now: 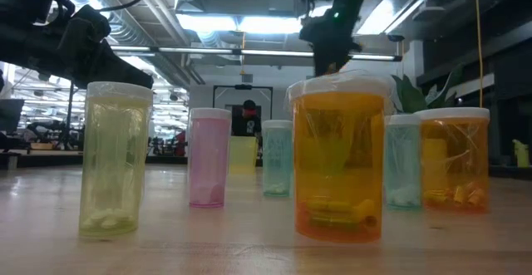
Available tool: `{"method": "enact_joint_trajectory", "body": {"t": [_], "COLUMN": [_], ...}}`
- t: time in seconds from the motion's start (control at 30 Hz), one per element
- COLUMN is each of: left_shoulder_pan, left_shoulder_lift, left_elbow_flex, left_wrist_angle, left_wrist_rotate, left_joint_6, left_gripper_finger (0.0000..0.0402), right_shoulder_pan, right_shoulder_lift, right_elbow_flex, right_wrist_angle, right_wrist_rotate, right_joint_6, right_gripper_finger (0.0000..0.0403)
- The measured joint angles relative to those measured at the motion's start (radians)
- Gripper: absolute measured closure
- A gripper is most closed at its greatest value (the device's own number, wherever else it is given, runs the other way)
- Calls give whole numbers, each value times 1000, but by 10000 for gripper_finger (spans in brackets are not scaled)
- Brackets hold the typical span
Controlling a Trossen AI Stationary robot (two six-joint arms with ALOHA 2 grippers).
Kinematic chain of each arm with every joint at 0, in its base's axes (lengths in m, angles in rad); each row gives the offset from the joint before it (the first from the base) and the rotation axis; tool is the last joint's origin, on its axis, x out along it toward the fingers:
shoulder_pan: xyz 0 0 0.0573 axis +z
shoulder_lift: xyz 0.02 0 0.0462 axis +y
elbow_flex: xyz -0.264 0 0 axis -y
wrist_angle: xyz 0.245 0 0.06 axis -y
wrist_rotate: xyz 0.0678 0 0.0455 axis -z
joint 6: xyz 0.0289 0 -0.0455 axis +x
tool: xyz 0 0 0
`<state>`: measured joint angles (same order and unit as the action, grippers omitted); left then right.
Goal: Pick and place medicine bottles into bin by pill shape (circle, oval)
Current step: Put the orange capsule bottle into the green bin
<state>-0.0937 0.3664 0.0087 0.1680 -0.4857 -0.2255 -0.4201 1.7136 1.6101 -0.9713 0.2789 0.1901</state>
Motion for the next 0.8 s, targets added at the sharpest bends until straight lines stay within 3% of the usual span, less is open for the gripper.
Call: {"method": "enact_joint_trajectory", "body": {"t": [0.17,0.43,0.57,0.8], "left_shoulder_pan": [0,0,0,0], "left_shoulder_lift": [0,0,0,0], "left_elbow_flex": [0,0,0,0], "left_wrist_angle": [0,1,1,2], "left_wrist_rotate": [-4,-4,-4,-4], "left_joint_6": [19,24,24,22], "left_gripper_finger": [252,252,252,252], "right_shoulder_pan": [-94,-152,-183,-192], "right_shoulder_lift": [0,1,1,1], "right_elbow_flex": [-114,-347,-402,-457], "right_wrist_angle": [216,406,492,526], "right_wrist_rotate": [-175,-205,-281,-292], "right_joint_6": [-96,-122,-115,-121], "right_gripper_finger": [200,200,199,199]}}
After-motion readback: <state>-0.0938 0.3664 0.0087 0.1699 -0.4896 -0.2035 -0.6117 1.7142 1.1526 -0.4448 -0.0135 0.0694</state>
